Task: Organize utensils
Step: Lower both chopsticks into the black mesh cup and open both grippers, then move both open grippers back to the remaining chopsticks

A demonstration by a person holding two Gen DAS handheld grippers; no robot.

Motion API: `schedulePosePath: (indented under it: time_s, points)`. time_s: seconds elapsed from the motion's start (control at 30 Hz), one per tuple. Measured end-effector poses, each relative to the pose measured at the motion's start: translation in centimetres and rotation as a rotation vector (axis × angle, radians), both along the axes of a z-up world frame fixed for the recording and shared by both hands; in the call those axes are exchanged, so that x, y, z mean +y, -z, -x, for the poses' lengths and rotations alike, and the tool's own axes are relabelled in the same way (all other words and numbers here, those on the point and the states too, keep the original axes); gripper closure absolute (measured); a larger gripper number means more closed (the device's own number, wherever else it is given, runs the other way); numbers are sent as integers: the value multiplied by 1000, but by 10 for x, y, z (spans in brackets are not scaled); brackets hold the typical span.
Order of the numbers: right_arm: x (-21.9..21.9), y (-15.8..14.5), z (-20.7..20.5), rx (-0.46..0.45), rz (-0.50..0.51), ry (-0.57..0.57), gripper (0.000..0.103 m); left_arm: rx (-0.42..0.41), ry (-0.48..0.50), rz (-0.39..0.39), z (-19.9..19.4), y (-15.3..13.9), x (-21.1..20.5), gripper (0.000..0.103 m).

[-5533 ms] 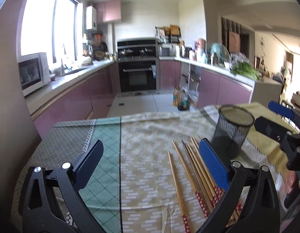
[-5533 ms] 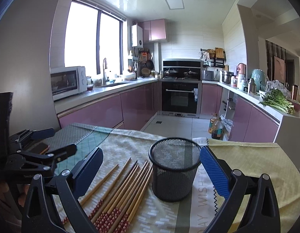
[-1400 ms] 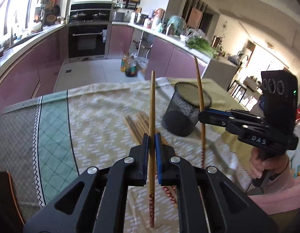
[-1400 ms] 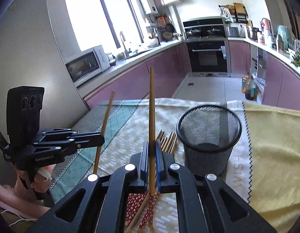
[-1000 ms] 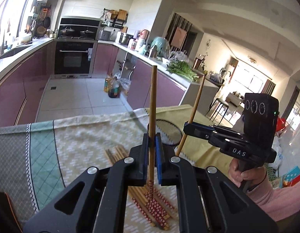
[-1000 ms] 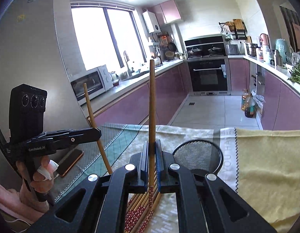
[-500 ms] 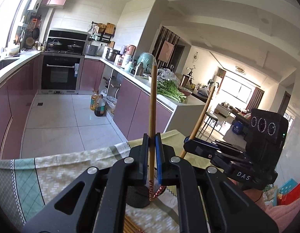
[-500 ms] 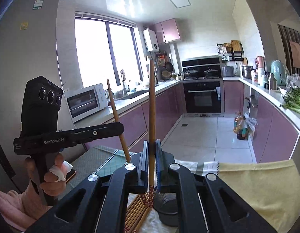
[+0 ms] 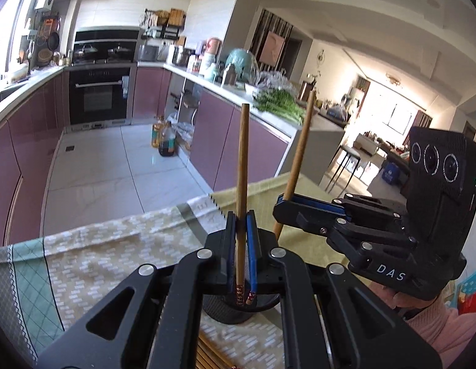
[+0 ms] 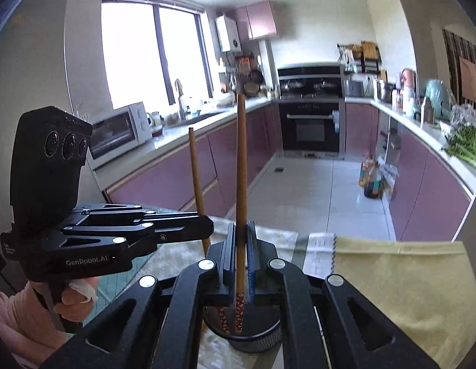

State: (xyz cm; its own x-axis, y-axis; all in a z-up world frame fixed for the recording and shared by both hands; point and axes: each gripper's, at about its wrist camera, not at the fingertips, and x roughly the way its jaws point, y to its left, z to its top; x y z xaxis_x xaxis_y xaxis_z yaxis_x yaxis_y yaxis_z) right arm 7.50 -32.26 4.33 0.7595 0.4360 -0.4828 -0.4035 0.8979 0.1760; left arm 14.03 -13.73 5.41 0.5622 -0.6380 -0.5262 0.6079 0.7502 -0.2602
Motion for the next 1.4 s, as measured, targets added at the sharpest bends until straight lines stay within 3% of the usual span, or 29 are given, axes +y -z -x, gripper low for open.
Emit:
schedulePosePath:
  time_s: [0.2,0.4,0.57,0.77,0.83,0.97,1.13,1.4]
  points:
    - [5,24,-16,115,21,-12,98,61,-3,-21,-16,28,-3,95]
    - [8,33,-25,144,24,4,97,66,1,-41,-29,37,-9,95]
    - [8,40,-30,155,19,32,95,51,-37,-68,-34,41,-10,82]
    - [0,40,-20,132,-4,55,82,-32,-88,-78,-12,29,10,70]
    - [-1,35,-11,108,-9,55,77,-59,-108,-87,-2,27,20,59]
    - [4,23,21,43,-28,-15,68,-73,-144,-118,19,33,44,50]
    - [23,26,54,33,-23,-142,62,-9,-178,-186,36,65,73,46]
    - [59,87,51,237,47,-177,63,147,-203,-254,50,127,96,46]
